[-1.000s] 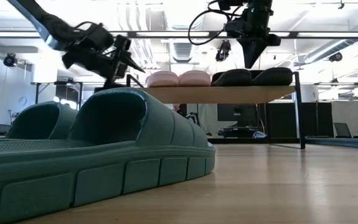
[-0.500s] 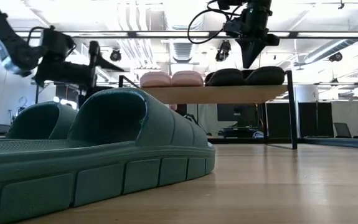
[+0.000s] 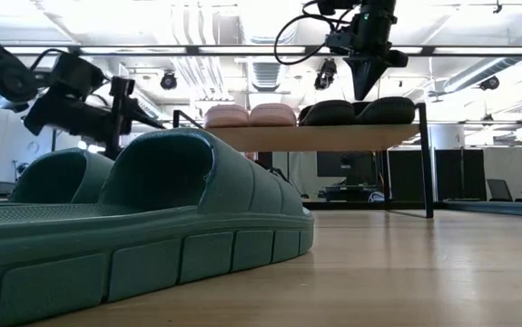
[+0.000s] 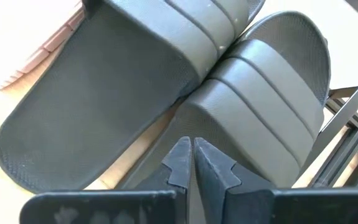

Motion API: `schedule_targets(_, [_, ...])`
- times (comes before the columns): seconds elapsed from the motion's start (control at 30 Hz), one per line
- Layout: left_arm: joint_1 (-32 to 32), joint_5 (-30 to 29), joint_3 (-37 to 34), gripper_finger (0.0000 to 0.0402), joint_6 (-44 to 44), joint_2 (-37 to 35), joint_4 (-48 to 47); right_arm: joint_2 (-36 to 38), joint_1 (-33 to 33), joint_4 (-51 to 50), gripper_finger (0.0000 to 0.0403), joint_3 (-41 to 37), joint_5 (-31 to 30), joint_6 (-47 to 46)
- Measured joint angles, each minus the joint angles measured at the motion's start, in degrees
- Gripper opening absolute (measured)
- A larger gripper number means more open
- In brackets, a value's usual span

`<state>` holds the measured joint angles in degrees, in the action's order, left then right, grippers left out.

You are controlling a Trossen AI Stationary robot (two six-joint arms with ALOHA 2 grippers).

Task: Pick and place slides into the shelf
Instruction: Adjust the shelf

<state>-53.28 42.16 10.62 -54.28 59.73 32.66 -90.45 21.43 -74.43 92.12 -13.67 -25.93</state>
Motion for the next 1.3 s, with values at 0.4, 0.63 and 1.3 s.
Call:
schedule_targets(0.4, [0.2, 2.1, 4.6, 0.0183, 27.9, -4.8, -7.1, 0.0, 0.0, -0.3, 0.0013, 0.0, 0.1, 0.4])
schedule_targets(0.63, [0.5, 1.3, 10.7, 0.0033, 50.4, -2.8, -24.0, 0.0, 0.0, -0.3, 0.0013, 0.0, 0.6, 0.5])
schedule_targets(1.3, [9.4, 2.1, 16.6, 0.0, 59.1, 13.2, -18.3, 0.4, 0.0, -15.7, 0.0013, 0.0, 0.1, 2.6])
